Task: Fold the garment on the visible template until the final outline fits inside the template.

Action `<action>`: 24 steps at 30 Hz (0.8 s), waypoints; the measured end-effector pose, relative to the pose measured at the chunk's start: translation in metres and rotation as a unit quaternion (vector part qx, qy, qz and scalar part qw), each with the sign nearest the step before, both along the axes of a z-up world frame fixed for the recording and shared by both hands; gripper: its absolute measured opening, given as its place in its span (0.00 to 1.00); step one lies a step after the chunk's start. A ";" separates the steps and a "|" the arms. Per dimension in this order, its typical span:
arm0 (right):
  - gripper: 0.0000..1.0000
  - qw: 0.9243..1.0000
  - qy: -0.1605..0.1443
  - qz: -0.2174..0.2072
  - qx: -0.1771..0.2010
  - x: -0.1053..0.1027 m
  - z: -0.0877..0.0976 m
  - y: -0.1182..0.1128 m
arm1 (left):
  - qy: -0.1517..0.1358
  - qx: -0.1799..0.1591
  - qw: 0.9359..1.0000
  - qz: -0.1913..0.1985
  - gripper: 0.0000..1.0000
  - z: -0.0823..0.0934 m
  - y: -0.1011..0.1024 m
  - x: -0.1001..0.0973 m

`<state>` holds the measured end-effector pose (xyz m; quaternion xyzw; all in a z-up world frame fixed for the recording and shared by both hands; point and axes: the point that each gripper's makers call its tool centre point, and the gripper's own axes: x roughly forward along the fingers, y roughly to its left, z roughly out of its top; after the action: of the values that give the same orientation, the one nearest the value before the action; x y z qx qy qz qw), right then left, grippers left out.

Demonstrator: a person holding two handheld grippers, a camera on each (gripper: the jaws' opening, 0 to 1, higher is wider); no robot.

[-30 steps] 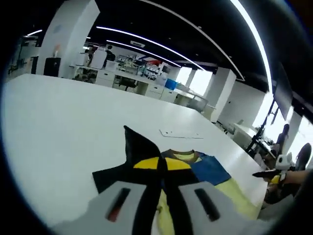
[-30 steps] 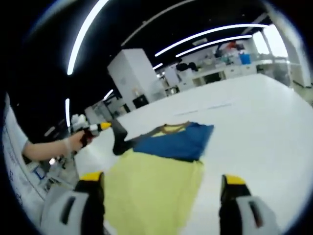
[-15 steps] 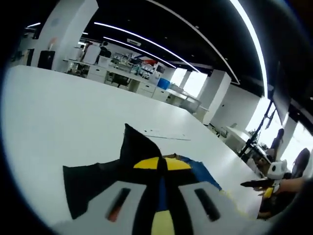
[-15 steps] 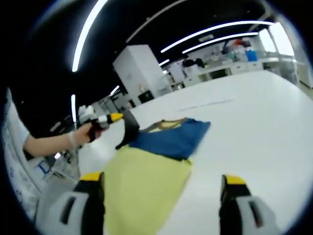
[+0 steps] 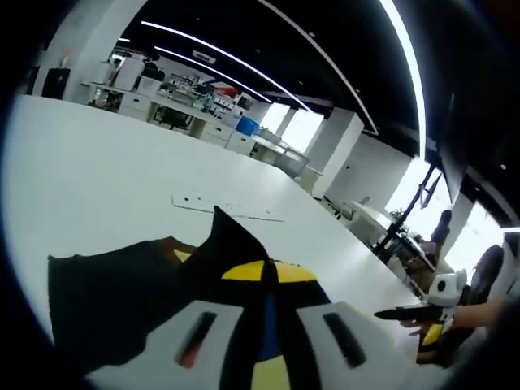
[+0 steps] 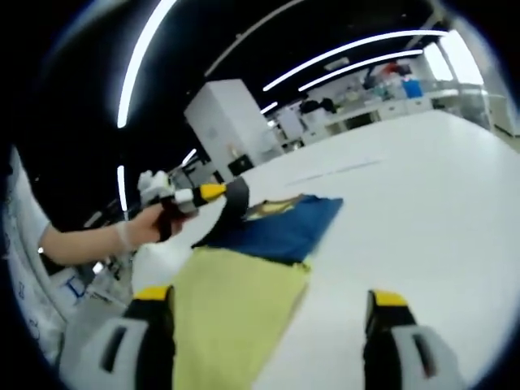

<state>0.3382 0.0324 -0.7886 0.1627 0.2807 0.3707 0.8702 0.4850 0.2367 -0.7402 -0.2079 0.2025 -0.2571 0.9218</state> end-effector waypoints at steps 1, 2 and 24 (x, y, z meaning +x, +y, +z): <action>0.98 1.000 0.001 -0.002 0.000 -0.001 0.000 -0.001 | 0.002 -0.001 1.000 -0.007 0.00 -0.002 -0.011 0.001; 0.98 1.000 0.002 -0.004 0.001 -0.002 -0.001 -0.003 | 0.003 -0.002 1.000 -0.011 0.00 -0.004 -0.016 0.002; 0.97 0.999 0.014 -0.034 0.006 -0.008 -0.007 -0.018 | 0.046 0.011 0.994 -0.101 0.00 -0.055 -0.102 -0.016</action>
<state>0.3298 0.0147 -0.7957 0.1830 0.2852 0.3403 0.8771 0.4686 0.1349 -0.7955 -0.1878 0.2671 -0.3370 0.8831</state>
